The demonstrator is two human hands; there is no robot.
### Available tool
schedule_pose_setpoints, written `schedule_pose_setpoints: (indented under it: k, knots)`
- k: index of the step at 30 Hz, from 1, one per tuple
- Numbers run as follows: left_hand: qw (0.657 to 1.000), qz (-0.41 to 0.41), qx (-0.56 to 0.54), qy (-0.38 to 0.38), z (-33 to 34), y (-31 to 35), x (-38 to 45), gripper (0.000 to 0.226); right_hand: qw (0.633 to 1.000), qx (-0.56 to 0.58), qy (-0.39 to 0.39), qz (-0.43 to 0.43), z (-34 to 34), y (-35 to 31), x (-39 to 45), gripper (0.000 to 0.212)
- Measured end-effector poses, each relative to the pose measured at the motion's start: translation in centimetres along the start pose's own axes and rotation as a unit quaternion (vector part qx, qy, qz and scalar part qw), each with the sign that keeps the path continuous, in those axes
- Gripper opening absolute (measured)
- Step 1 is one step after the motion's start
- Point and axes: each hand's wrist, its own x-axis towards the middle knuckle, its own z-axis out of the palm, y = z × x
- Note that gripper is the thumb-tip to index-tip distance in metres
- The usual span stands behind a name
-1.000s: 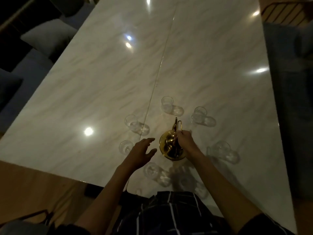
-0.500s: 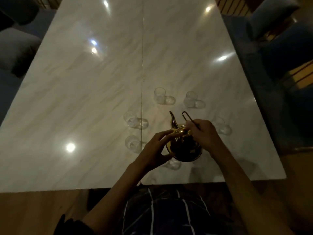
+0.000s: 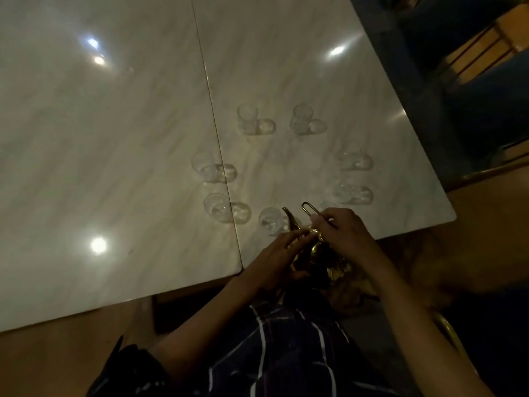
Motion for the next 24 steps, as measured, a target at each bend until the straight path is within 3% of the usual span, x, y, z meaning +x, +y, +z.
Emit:
schedule_pose_setpoints:
  k: [24]
  knots:
    - [1.0, -0.007, -0.016, -0.019, 0.9, 3.2, -1.2, 0.091, 0.995, -0.088, 0.017, -0.035, 0.4, -0.2, -2.5, 0.032]
